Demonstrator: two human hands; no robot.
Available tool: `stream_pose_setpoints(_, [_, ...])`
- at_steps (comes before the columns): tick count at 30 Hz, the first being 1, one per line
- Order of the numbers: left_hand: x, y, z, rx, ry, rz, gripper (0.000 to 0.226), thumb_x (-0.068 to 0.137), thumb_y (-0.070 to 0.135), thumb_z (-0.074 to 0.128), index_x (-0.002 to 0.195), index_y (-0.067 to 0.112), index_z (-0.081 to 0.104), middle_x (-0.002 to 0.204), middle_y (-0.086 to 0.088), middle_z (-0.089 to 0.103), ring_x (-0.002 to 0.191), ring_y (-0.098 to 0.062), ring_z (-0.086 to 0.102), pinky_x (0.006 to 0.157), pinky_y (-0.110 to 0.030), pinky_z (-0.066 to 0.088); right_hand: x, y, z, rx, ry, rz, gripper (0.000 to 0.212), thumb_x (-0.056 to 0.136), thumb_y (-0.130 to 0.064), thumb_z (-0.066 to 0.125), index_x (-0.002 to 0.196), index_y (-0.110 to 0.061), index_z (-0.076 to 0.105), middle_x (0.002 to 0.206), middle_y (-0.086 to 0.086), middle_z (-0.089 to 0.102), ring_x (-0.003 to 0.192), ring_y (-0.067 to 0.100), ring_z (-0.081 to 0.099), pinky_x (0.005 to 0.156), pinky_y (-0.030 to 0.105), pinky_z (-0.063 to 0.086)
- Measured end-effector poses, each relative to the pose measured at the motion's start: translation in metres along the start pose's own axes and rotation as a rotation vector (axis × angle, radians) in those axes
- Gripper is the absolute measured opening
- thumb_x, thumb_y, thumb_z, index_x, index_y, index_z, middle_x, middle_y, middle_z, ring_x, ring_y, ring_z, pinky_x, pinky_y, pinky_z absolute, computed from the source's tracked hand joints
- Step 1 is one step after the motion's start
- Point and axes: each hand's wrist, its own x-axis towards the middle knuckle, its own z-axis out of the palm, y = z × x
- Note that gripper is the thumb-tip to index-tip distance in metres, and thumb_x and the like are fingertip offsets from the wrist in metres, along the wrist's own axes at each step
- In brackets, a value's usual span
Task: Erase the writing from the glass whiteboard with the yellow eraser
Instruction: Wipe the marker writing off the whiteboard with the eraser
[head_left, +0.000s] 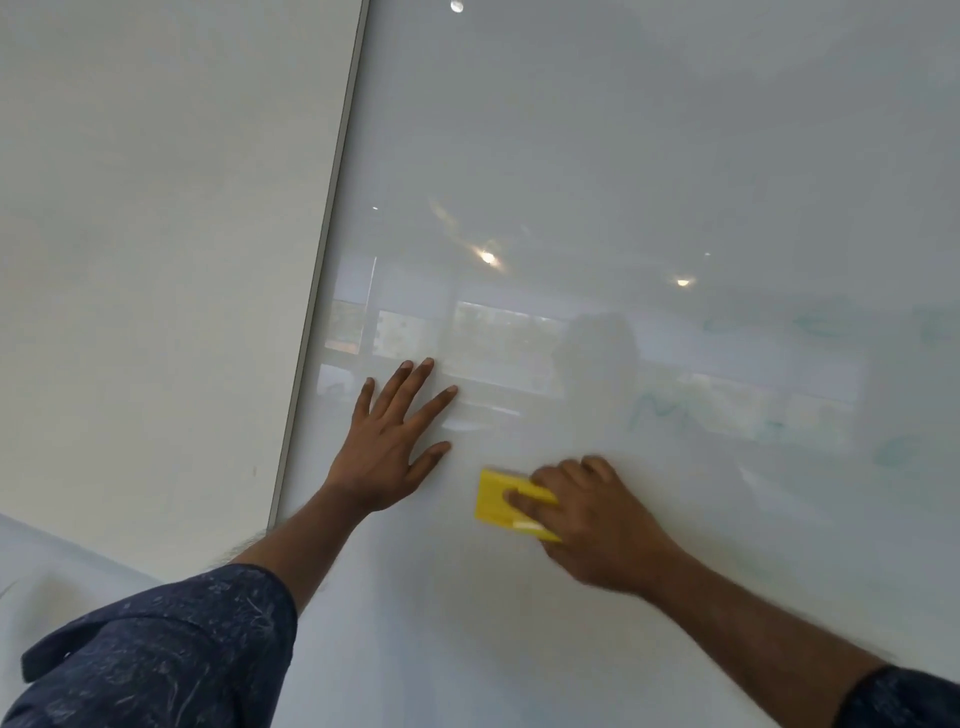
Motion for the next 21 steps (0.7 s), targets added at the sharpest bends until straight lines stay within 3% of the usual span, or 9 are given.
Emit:
stream_pose_setpoints(6, [0.000,-0.001,0.000,0.002,-0.007,-0.003,0.063,0.099,0.054,0.038,0.158,0.036,0.022,0.170,0.001,0.006,0.157,-0.020,-0.001,0.124,-0.056,0.008,0.037,0.065,-0.038,-0.057,0.188,0.475,0.057,0.073,-0.039,0.064,0.129,-0.027,0.057,0.107,0.007,0.055,0.090,0.032,0.052,0.078,0.040,0.033])
stream_pose_setpoints(9, [-0.001,0.002,-0.001,-0.009,-0.011,-0.021,0.064,0.099,0.053,0.039,0.157,0.034,0.023,0.170,-0.002,0.007,0.157,-0.021,-0.001,0.123,-0.056,0.008,0.027,0.040,-0.027,-0.028,0.152,0.448,0.061,0.070,-0.037,0.066,0.129,-0.027,0.056,0.108,0.010,0.056,0.092,0.033,0.052,0.078,0.040,0.034])
stream_pose_setpoints(14, [0.000,0.004,-0.005,-0.018,-0.044,-0.040,0.066,0.097,0.056,0.036,0.158,0.034,0.022,0.170,-0.003,0.008,0.156,-0.023,0.000,0.123,-0.056,0.010,-0.016,-0.017,0.003,0.006,-0.039,0.089,0.052,0.076,-0.028,0.064,0.127,-0.022,0.058,0.107,0.012,0.061,0.086,0.033,0.055,0.076,0.040,0.038])
stream_pose_setpoints(16, [0.000,0.004,-0.007,-0.021,-0.053,-0.044,0.067,0.097,0.058,0.035,0.157,0.034,0.023,0.169,-0.003,0.009,0.156,-0.024,0.001,0.123,-0.057,0.012,-0.018,-0.011,-0.002,-0.012,-0.060,0.029,0.049,0.077,-0.028,0.064,0.126,-0.023,0.059,0.105,0.012,0.062,0.084,0.031,0.056,0.075,0.039,0.040])
stream_pose_setpoints(18, [0.000,0.005,-0.009,-0.023,-0.055,-0.047,0.067,0.096,0.059,0.035,0.157,0.034,0.023,0.169,-0.003,0.009,0.156,-0.023,0.001,0.123,-0.057,0.013,-0.004,0.012,-0.014,-0.032,-0.003,0.108,0.053,0.072,-0.031,0.067,0.124,-0.023,0.062,0.105,0.012,0.063,0.084,0.031,0.057,0.075,0.038,0.037])
stream_pose_setpoints(21, [0.000,0.007,-0.008,-0.040,-0.059,-0.062,0.069,0.095,0.060,0.036,0.157,0.034,0.022,0.170,-0.002,0.005,0.156,-0.021,-0.003,0.123,-0.057,0.010,0.018,0.048,-0.035,-0.040,0.094,0.392,0.058,0.070,-0.037,0.066,0.127,-0.027,0.059,0.105,0.009,0.058,0.088,0.032,0.055,0.076,0.039,0.032])
